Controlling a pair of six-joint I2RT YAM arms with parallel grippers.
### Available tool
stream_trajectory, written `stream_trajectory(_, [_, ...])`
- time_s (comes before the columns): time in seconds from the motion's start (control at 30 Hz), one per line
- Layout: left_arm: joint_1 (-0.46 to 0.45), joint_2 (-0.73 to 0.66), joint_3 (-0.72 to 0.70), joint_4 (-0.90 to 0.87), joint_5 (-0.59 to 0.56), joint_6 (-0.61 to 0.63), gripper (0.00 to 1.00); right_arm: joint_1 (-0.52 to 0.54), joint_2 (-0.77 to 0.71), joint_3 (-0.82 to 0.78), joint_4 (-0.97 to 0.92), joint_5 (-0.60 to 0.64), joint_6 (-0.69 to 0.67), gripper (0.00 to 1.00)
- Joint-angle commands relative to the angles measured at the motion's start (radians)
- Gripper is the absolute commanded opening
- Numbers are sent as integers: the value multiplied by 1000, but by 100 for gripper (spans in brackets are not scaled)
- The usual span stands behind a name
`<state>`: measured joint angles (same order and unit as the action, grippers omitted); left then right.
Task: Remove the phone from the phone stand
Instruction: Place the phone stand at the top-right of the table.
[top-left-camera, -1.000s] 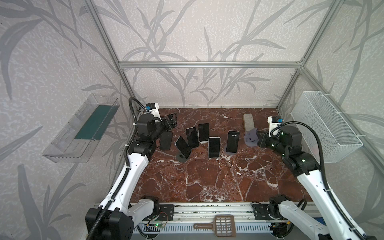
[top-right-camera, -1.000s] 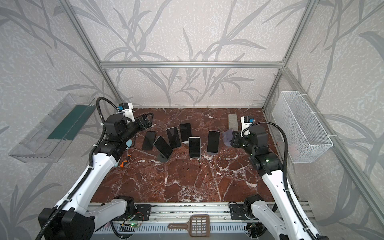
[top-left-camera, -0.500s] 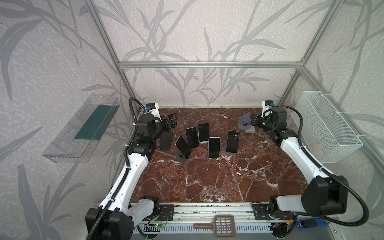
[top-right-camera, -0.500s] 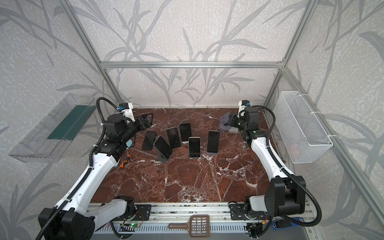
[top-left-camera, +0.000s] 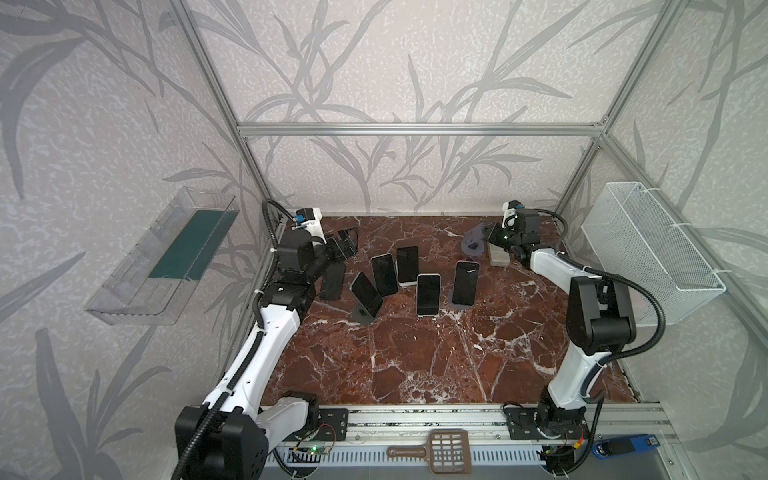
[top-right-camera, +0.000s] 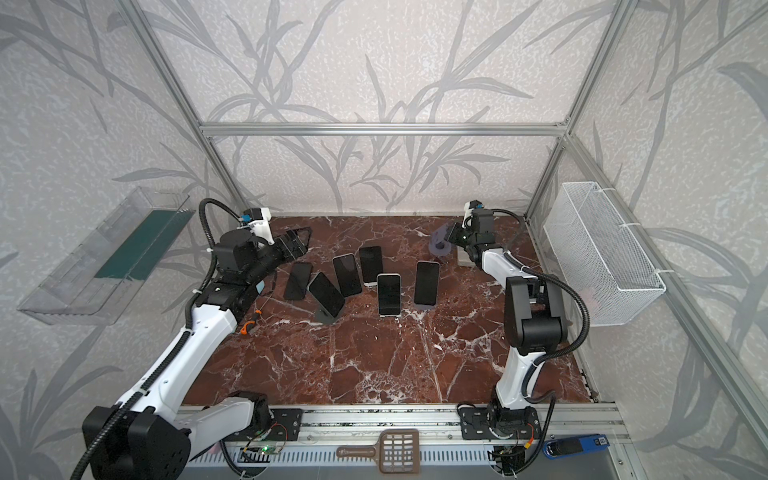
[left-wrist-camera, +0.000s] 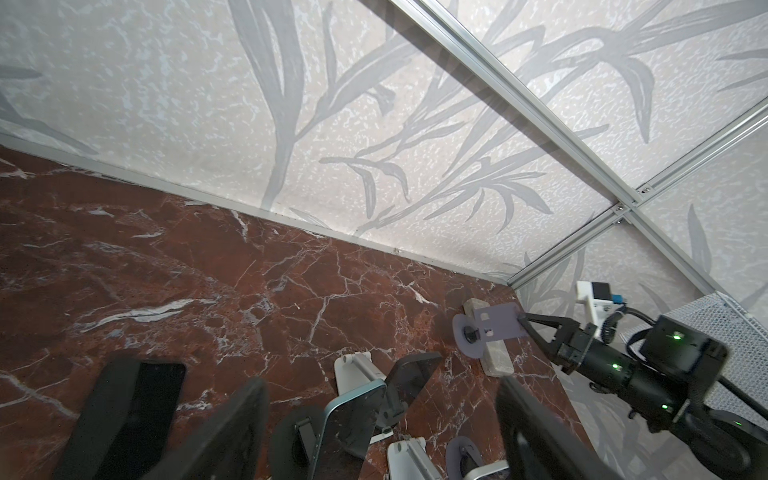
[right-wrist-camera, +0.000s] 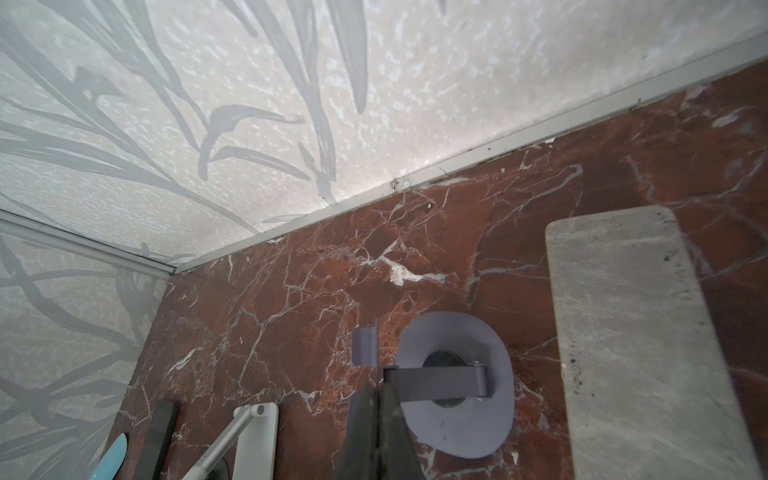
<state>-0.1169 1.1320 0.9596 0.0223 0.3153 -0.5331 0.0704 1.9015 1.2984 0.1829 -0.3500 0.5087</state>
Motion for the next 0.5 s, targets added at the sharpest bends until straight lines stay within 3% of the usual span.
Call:
stream_trajectory(0.0, [-3, 15, -7, 46, 30, -28, 86, 6, 36, 62, 66, -25, 3, 0])
stream_trajectory(0.27, [-3, 41, -7, 60, 66, -50, 85, 16, 93, 78, 47, -7, -36, 0])
stream_trajectory(0.33, [-4, 42, -10, 70, 75, -51, 85, 17, 88, 63, 53, -7, -37, 11])
stream_trajectory(0.47, [-4, 41, -8, 61, 64, -50, 85, 17, 71, 52, 31, 7, -52, 21])
